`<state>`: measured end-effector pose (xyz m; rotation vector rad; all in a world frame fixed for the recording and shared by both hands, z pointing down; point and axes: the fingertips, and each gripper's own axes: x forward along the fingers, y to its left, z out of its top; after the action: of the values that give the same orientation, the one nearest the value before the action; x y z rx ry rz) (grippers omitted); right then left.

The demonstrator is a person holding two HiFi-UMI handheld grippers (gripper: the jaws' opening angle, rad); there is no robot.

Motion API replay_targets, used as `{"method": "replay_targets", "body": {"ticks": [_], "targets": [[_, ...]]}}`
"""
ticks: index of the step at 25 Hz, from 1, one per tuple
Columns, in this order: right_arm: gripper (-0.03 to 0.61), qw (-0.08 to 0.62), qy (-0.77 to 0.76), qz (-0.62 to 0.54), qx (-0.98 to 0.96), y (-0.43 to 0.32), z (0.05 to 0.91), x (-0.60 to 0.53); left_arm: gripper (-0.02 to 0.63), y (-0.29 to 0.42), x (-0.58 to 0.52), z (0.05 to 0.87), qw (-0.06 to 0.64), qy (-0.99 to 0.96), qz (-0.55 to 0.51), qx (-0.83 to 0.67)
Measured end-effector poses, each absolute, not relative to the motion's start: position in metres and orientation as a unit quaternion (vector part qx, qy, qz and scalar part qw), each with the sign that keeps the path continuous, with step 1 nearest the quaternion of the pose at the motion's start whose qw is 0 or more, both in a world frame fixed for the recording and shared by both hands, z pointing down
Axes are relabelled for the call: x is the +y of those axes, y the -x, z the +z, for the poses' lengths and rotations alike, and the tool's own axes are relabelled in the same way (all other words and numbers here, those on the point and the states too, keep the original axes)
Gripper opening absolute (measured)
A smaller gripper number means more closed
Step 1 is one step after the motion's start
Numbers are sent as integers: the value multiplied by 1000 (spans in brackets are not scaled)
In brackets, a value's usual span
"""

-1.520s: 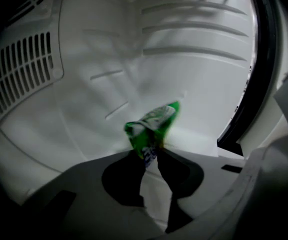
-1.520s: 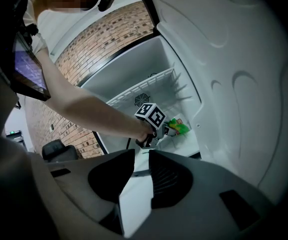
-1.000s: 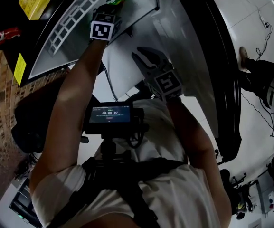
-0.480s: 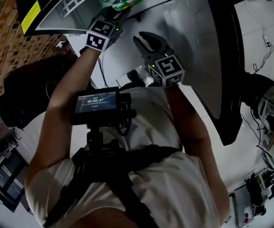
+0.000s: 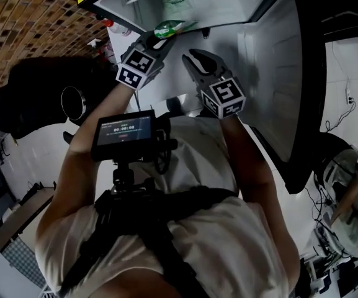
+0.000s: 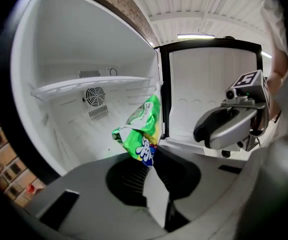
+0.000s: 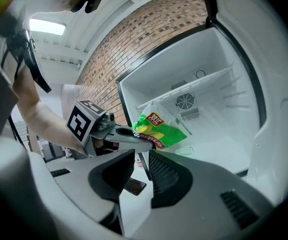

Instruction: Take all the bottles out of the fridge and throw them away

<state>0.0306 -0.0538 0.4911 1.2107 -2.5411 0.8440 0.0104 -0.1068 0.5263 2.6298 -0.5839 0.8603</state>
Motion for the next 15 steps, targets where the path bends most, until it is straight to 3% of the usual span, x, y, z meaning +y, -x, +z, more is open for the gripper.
{"method": "replay_targets", "body": {"ticks": [15], "targets": [[94, 99, -483, 264, -829, -83, 474, -55, 43, -28, -74, 513, 142, -933, 293, -151]]}}
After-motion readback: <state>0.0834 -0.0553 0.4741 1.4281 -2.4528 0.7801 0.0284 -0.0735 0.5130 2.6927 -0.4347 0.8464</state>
